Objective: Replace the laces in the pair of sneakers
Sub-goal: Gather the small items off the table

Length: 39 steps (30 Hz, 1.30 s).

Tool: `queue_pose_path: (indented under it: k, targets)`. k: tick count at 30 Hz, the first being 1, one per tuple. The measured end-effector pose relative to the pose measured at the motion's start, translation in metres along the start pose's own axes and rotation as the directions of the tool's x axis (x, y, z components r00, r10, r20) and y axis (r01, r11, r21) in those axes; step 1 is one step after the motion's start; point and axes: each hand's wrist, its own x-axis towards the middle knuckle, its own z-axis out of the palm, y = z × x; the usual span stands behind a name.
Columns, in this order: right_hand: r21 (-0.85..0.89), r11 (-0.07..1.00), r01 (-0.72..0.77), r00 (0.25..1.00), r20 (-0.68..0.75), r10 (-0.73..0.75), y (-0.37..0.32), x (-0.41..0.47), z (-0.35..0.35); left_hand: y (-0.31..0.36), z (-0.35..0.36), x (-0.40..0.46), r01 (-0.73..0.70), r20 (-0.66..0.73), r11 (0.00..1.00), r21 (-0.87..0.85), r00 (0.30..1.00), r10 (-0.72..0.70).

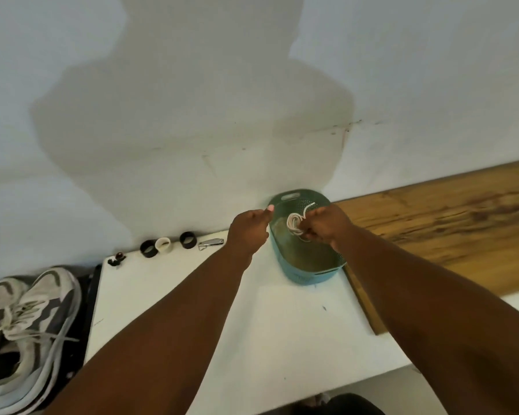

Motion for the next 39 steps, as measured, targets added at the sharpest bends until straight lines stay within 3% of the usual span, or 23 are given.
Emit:
queue_pose_path:
  k: [4,7,9,11,14,17,24,28,34,39]
  targets:
    - [-0.399,0.914,0.073,0.997,0.03,-0.066,0.011,0.029,0.02,-0.022,0.01,0.015,0.011,-0.08,1.0,0.017,0.997,-0.01]
    - [-0.789,0.574,0.219,0.975,0.152,-0.164,0.005,0.044,0.038,-0.035,0.014,0.03,0.037,-0.119,0.999,0.018,0.992,-0.035]
    - [-0.866,0.433,0.25,0.967,0.199,-0.16,0.002,0.047,0.048,-0.041,0.016,0.035,0.051,-0.108,0.998,-0.026,0.993,-0.053]
    - [-0.897,0.366,0.249,0.968,0.22,-0.119,0.003,0.054,0.054,-0.046,0.017,0.037,0.054,-0.087,0.996,-0.067,0.994,-0.06]
    - [-0.886,0.441,0.143,0.989,0.116,-0.087,0.009,0.061,0.057,-0.049,0.012,0.033,0.094,-0.025,0.99,-0.104,0.995,-0.097]
    - [-0.794,0.585,0.164,0.978,0.055,-0.199,0.014,0.058,0.05,-0.063,-0.005,0.023,0.115,0.027,0.993,0.005,0.993,-0.115]
    - [-0.675,0.68,0.286,0.887,-0.083,-0.455,-0.047,0.007,0.062,-0.085,-0.09,-0.012,0.181,-0.124,0.98,0.081,0.978,-0.17]
    - [-0.657,0.551,0.514,0.78,0.093,-0.618,-0.068,-0.03,0.136,-0.099,-0.146,-0.017,0.147,-0.232,0.987,0.063,0.964,-0.129]
    - [-0.654,0.564,0.504,0.853,0.272,-0.446,-0.044,-0.028,0.256,-0.135,-0.216,0.0,0.172,-0.338,0.974,0.147,0.934,-0.114]
    - [-0.7,0.555,0.449,0.875,0.22,-0.431,-0.016,-0.014,0.297,-0.15,-0.232,0.016,0.075,-0.353,0.911,0.406,0.932,0.081]
